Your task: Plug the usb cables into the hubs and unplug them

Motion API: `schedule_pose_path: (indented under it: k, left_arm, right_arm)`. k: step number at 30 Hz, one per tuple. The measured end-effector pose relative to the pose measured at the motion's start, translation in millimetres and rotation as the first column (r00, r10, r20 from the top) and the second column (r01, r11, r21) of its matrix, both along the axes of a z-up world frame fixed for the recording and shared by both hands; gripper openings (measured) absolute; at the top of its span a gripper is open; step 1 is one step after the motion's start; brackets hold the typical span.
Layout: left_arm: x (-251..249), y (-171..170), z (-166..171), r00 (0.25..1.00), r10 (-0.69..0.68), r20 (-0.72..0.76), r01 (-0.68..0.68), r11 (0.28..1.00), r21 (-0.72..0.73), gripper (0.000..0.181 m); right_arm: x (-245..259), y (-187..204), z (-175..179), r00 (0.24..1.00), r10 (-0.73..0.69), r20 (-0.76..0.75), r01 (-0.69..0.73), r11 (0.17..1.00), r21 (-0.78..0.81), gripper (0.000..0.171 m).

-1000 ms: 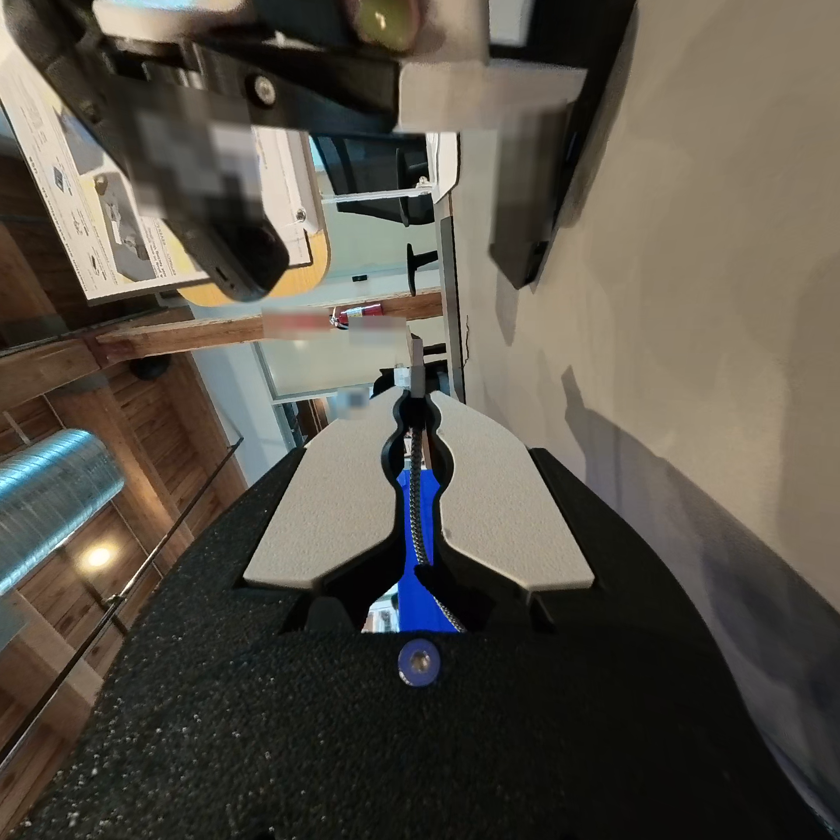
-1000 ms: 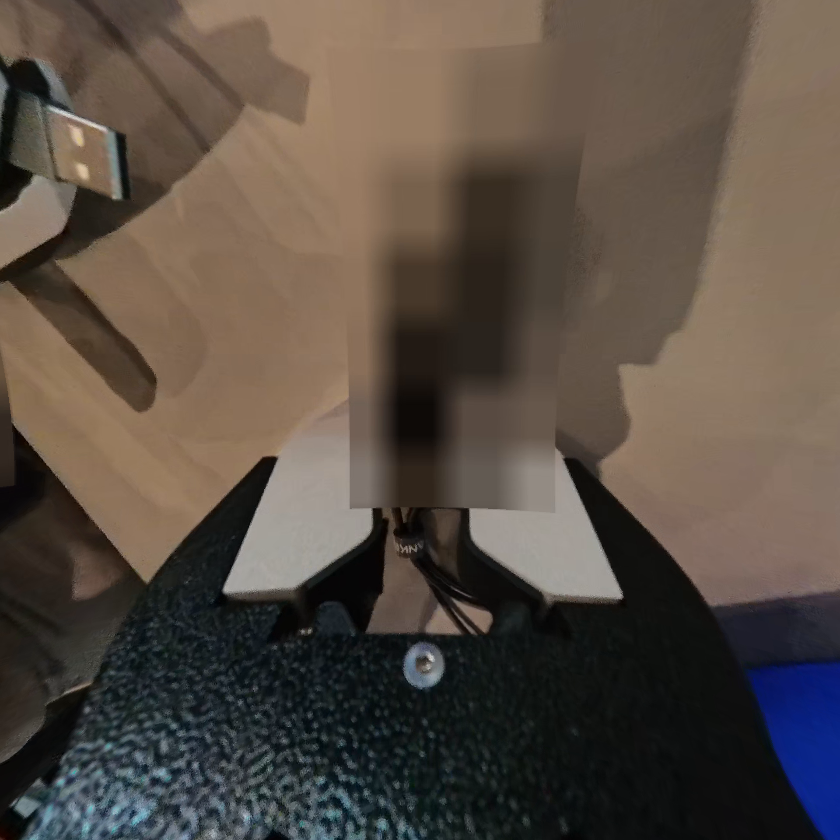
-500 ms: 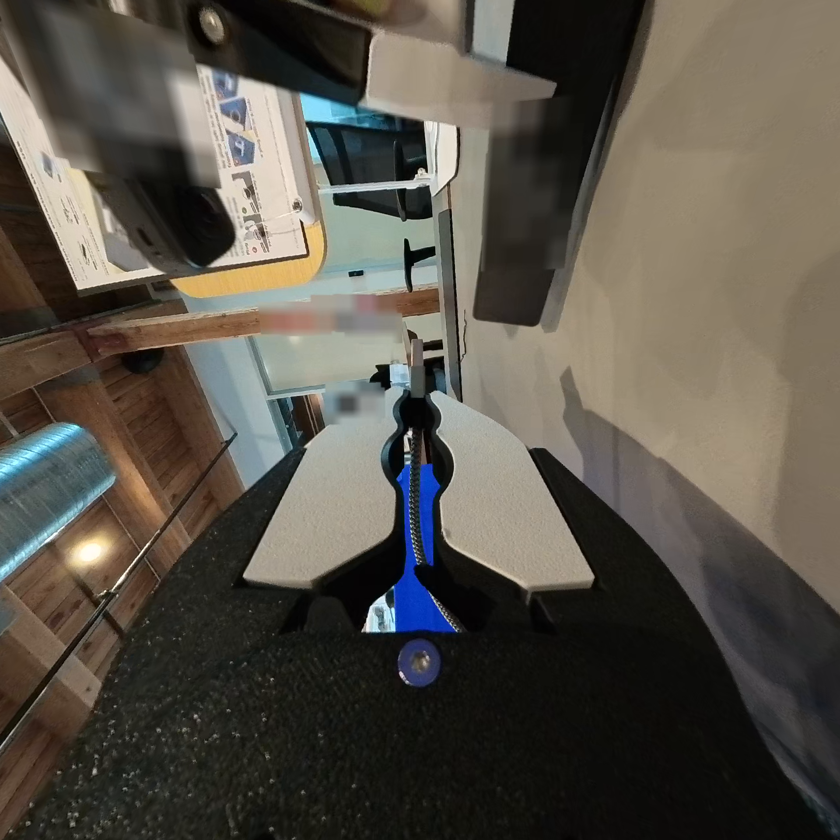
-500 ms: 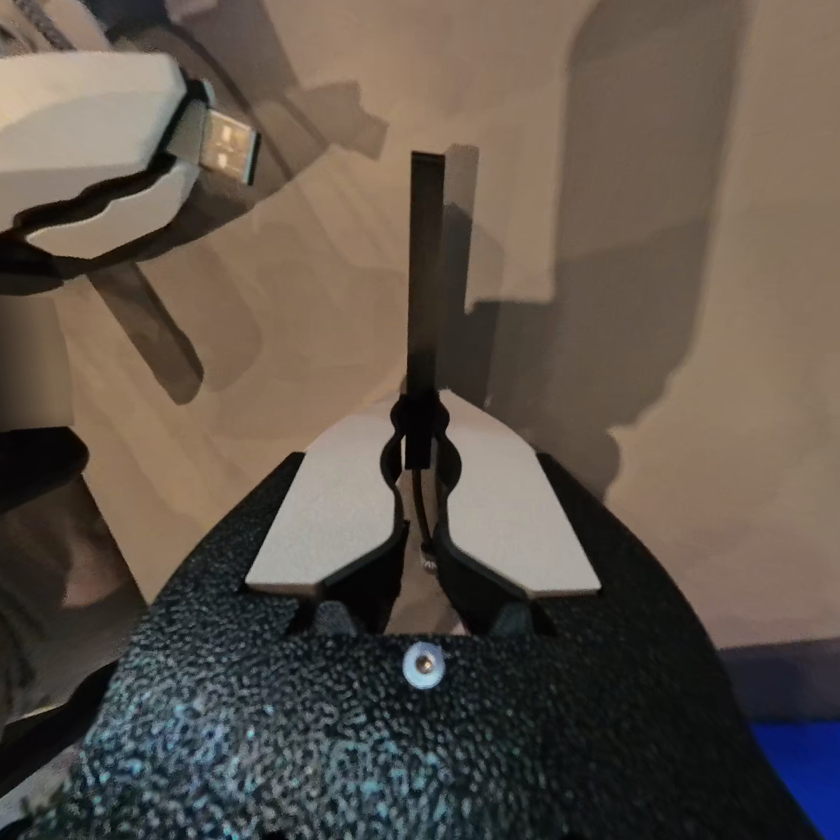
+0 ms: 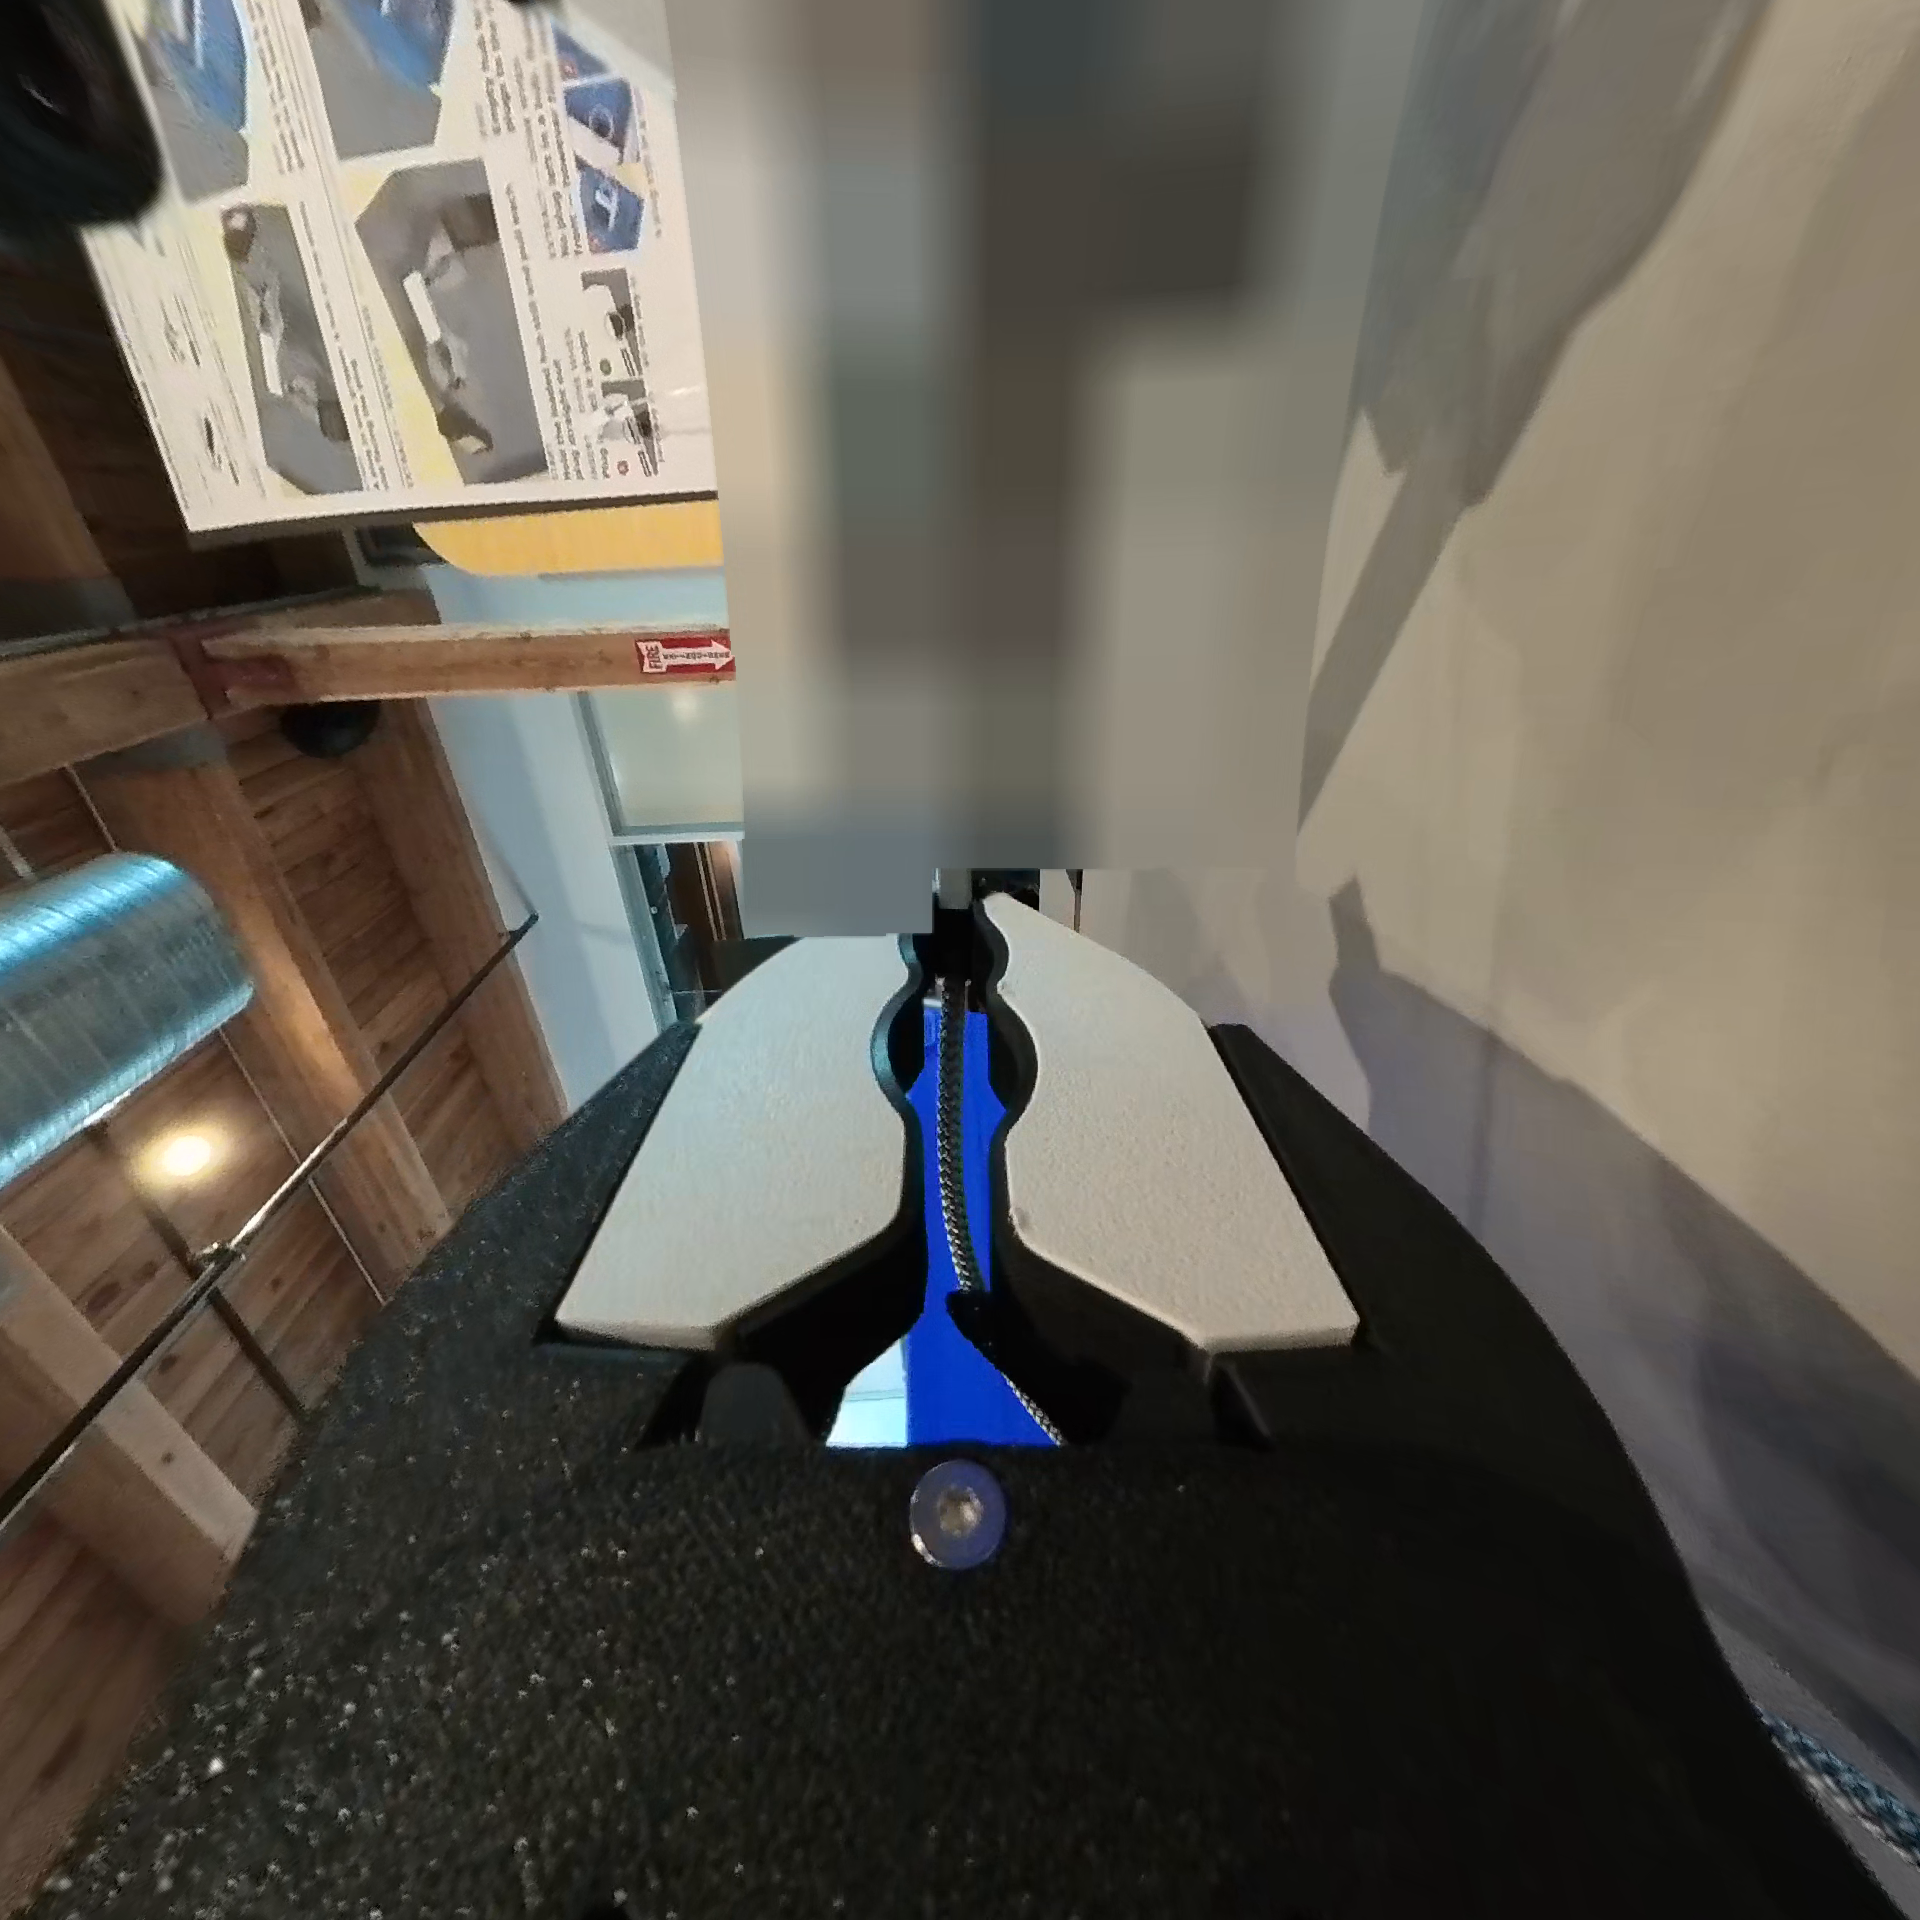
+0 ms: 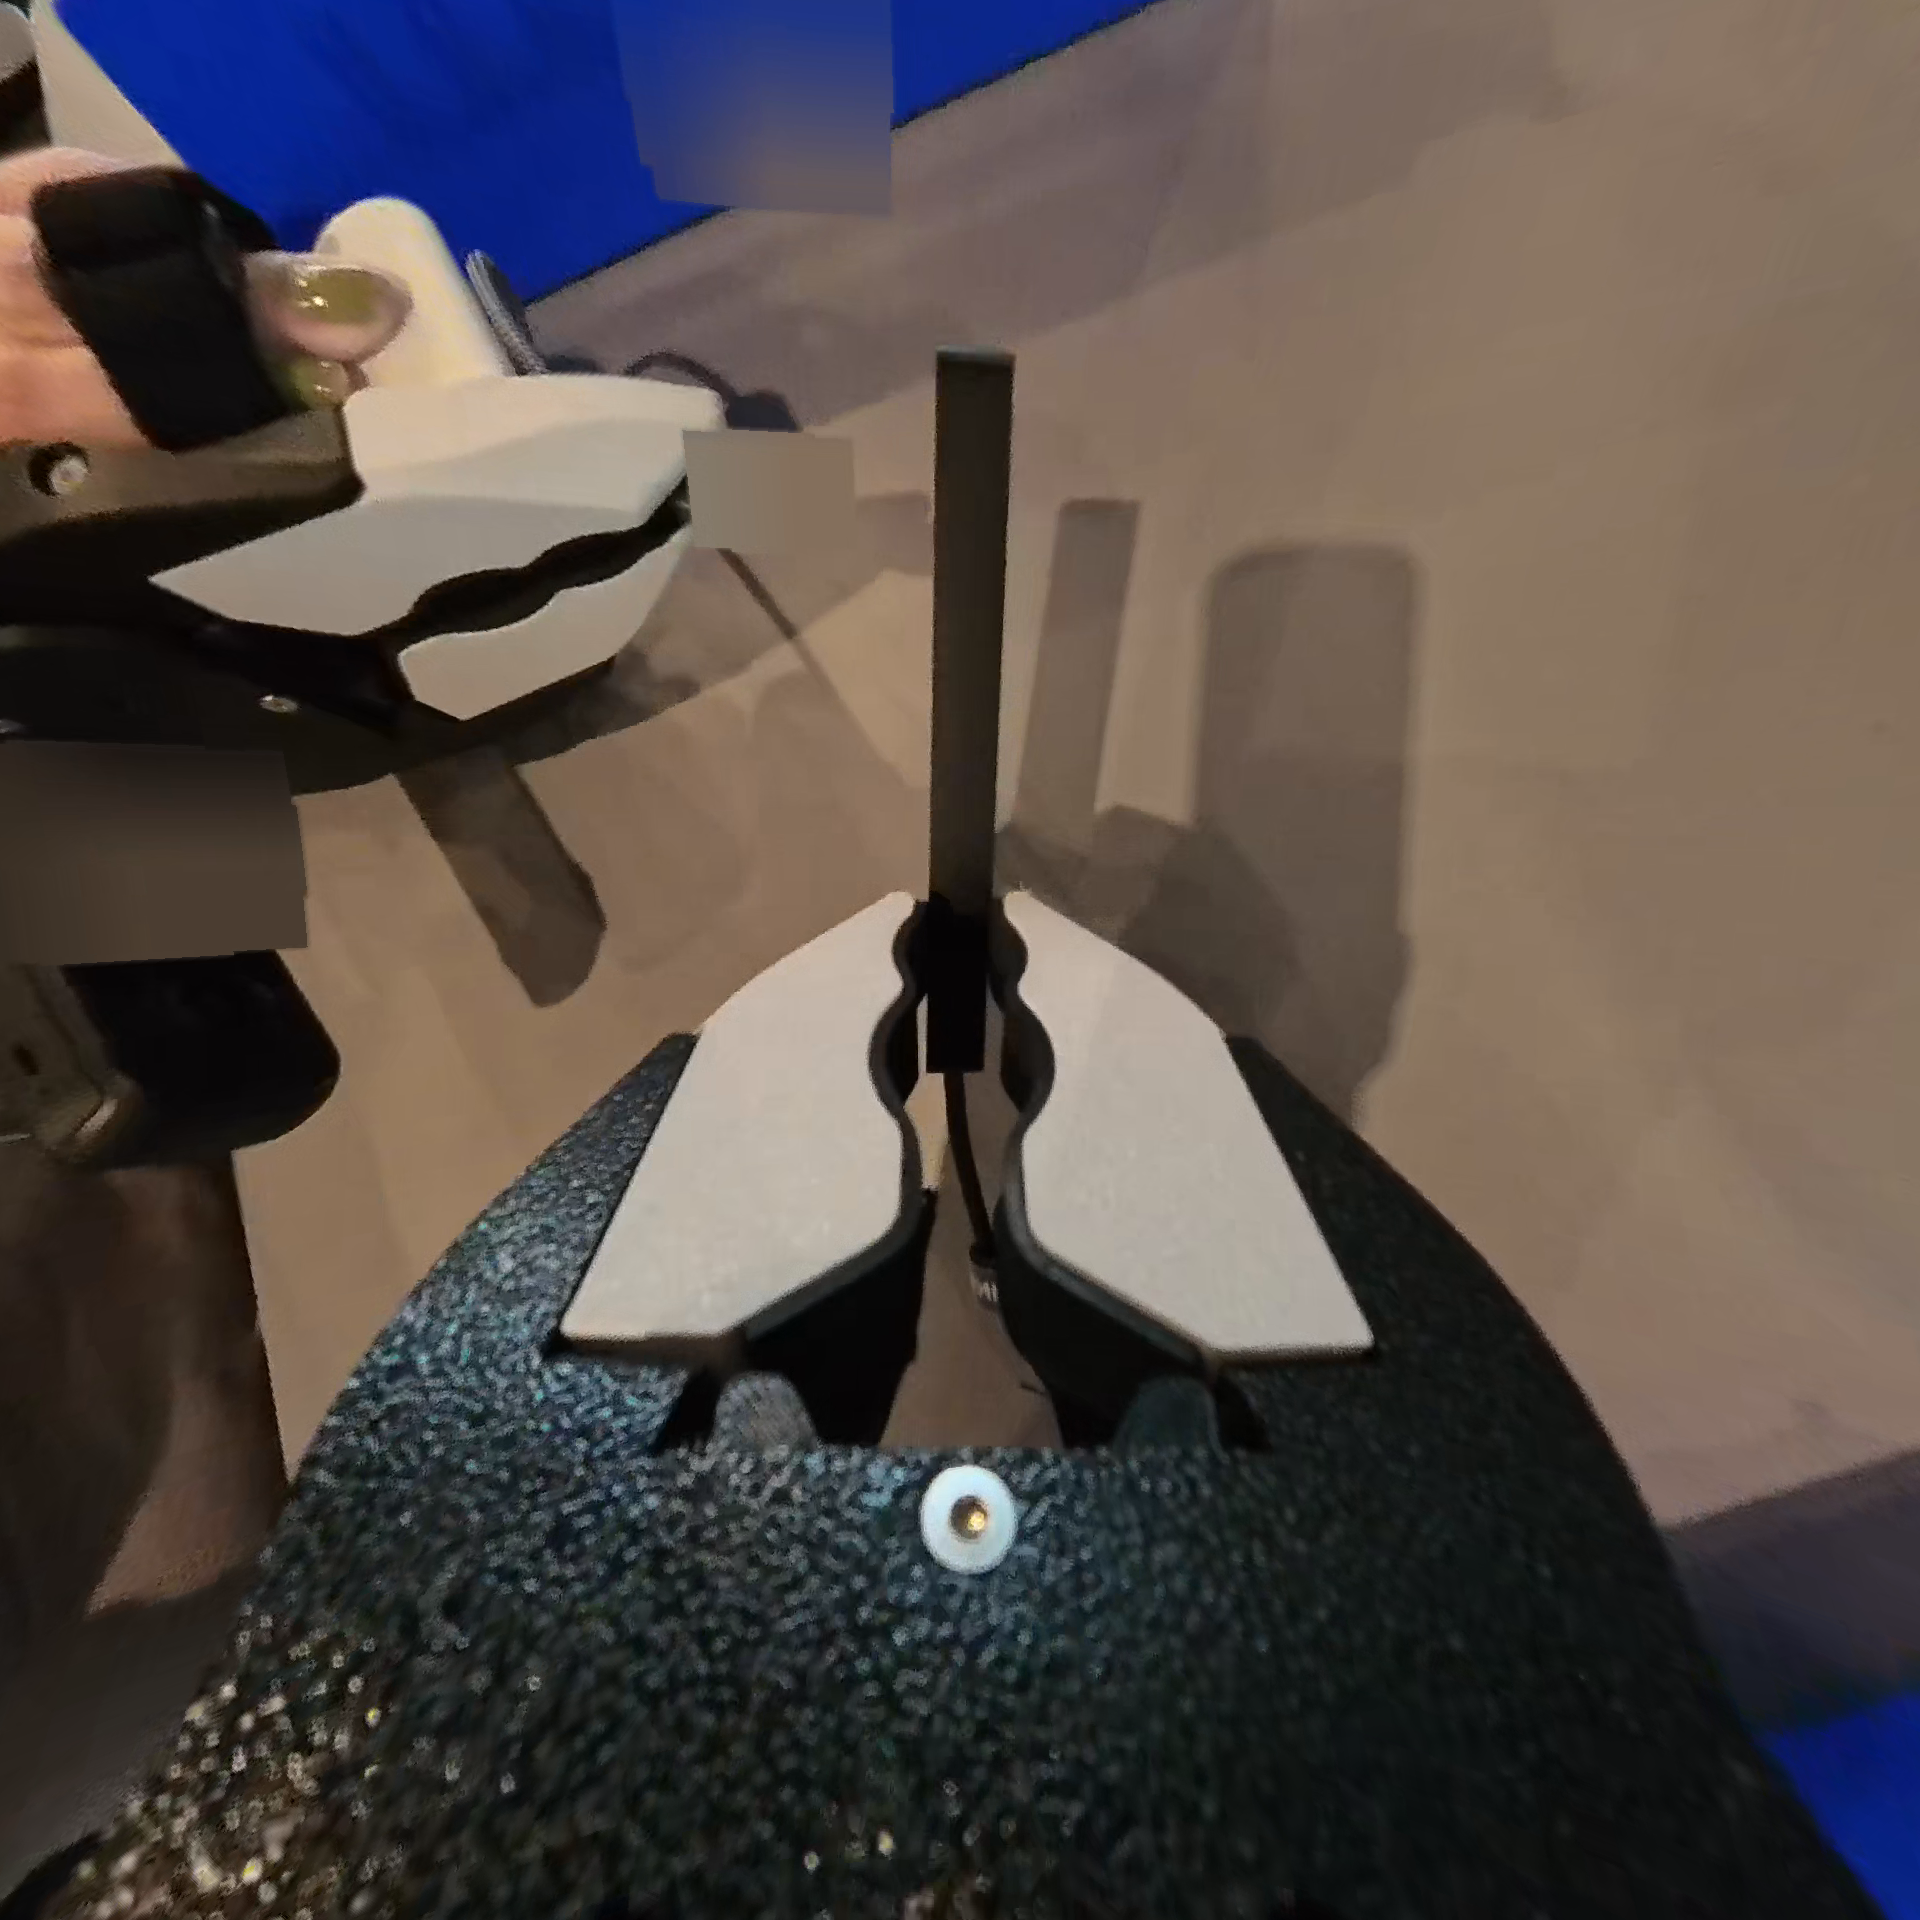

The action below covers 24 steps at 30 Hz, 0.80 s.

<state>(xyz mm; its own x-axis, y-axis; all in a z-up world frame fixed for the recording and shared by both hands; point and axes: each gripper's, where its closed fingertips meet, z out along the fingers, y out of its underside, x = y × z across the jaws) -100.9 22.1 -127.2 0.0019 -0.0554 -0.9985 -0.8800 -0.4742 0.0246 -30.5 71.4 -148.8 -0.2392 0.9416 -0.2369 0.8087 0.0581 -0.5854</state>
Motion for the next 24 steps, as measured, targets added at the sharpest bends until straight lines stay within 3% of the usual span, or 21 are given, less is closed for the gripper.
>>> schedule_pose_path:
  k: [19,24]
  left_arm:
    - [0,-1,4,1.000,-0.001,0.004,0.001,1.000,0.025,0.006]
    - [4,-2,13,0.995,-0.033,0.091,0.025,0.996,0.089,0.006]
  right_arm:
    - [7,0,-1,1.000,-0.007,0.001,0.007,0.999,-0.053,0.010]
    - [6,-3,-3,1.000,0.002,0.001,-0.002,0.999,-0.051,0.010]
